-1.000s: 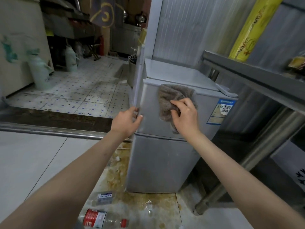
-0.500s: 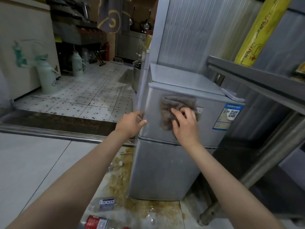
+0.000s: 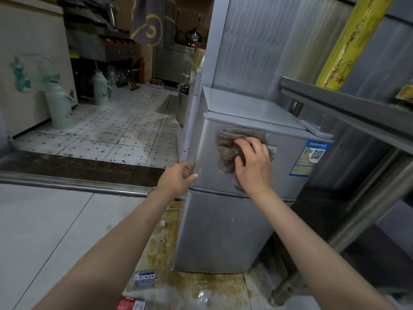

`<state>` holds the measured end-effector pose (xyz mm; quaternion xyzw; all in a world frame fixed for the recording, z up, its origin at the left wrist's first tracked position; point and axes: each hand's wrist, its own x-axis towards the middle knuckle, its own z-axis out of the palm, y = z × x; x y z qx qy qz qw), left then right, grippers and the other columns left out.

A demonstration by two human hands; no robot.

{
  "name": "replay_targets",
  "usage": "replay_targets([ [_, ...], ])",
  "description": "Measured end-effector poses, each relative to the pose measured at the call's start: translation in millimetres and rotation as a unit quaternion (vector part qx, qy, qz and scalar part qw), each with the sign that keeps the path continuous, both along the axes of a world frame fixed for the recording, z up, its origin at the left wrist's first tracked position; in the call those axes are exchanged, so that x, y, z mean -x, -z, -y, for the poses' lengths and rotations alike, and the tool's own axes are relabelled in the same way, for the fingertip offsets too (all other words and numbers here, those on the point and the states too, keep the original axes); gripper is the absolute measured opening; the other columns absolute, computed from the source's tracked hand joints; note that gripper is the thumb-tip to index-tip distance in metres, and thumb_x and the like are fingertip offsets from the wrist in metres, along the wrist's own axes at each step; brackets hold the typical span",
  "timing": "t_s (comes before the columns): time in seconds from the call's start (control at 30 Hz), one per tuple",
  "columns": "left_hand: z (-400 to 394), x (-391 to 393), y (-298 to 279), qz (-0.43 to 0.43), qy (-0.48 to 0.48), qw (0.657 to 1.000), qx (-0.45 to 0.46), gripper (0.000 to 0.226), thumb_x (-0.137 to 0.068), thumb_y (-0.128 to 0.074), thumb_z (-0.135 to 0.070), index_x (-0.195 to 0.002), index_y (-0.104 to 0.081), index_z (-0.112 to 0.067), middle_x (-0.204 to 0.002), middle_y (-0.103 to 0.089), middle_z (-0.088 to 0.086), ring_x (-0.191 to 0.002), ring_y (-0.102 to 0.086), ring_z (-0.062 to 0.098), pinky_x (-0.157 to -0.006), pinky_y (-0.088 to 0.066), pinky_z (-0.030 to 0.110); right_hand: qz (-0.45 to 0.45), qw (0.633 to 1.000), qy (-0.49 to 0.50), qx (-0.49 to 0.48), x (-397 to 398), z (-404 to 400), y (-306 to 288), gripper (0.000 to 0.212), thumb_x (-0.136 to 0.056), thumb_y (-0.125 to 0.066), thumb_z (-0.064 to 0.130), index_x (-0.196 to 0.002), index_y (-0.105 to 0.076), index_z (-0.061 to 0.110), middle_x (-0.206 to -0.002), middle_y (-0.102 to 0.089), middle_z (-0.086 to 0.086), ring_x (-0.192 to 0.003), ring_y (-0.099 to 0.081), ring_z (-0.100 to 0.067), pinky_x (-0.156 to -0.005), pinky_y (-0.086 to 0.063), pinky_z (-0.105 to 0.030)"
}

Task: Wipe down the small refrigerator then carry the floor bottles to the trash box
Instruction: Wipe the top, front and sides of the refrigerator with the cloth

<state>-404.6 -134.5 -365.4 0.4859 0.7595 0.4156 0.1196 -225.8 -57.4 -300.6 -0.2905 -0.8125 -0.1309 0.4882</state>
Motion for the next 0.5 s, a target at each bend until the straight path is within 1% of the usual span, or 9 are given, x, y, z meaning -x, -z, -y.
replay_targets([
  [0.1, -1.2, 1.0, 2.9, 0.009, 0.001, 1.0, -0.004, 0.023, -0.084, -0.066, -0.03, -0.098, -0.061, -0.013, -0.085, -0.063, -0.002, -0.083, -0.061, 0.016, -0.077, -0.046, 0.025, 0.018, 1.0, 0.001, -0.009, 0.0, 1.7, -0.1, 0.05, -0.068, -0.066, -0.002, -0.115, -0.064, 0.014, -0.104, -0.061, -0.012, -0.086, -0.056, -0.034, -0.069, -0.051, -0.034],
  [0.17, -1.7, 1.3, 4.9, 0.013, -0.001, 1.0, -0.005, 0.022, -0.084, -0.066, -0.031, -0.097, -0.062, -0.013, -0.084, -0.062, -0.003, -0.081, -0.059, 0.014, -0.077, -0.046, 0.025, 0.028, 1.0, -0.003, -0.01, -0.2, -0.1, 0.6, 0.048, -0.071, -0.061, 0.0, -0.116, -0.064, 0.014, -0.104, -0.06, -0.013, -0.085, -0.055, -0.034, -0.066, -0.051, -0.034],
  [0.3, -2.0, 2.0, 11.8, 0.042, -0.012, 0.999, -0.01, 0.02, -0.083, -0.067, -0.03, -0.095, -0.064, -0.015, -0.086, -0.067, -0.001, -0.084, -0.061, 0.013, -0.078, -0.044, 0.021, 0.054, 0.998, -0.016, -0.016, -2.3, -7.2, 10.2, 0.041, -0.077, -0.047, 0.009, -0.112, -0.066, 0.015, -0.104, -0.06, -0.013, -0.086, -0.051, -0.032, -0.062, -0.053, -0.036],
  [0.4, -0.5, 3.3, 19.6, 0.043, -0.017, 0.999, -0.007, 0.012, -0.081, -0.068, -0.027, -0.089, -0.066, -0.018, -0.085, -0.071, 0.001, -0.086, -0.065, 0.014, -0.078, -0.045, 0.021, 0.078, 0.996, -0.024, -0.021, -5.1, -8.2, 16.1, 0.038, -0.079, -0.045, 0.011, -0.11, -0.067, 0.014, -0.102, -0.06, -0.013, -0.084, -0.052, -0.031, -0.059, -0.054, -0.037],
  [0.5, 0.3, 4.6, 22.1, 0.049, -0.013, 0.999, -0.002, 0.009, -0.08, -0.069, -0.026, -0.087, -0.067, -0.02, -0.084, -0.071, -0.001, -0.086, -0.065, 0.015, -0.082, -0.049, 0.024, 0.077, 0.996, -0.026, -0.028, 0.3, -5.4, 7.4, 0.036, -0.08, -0.044, 0.011, -0.106, -0.069, 0.014, -0.099, -0.061, -0.013, -0.082, -0.052, -0.032, -0.057, -0.053, -0.034],
])
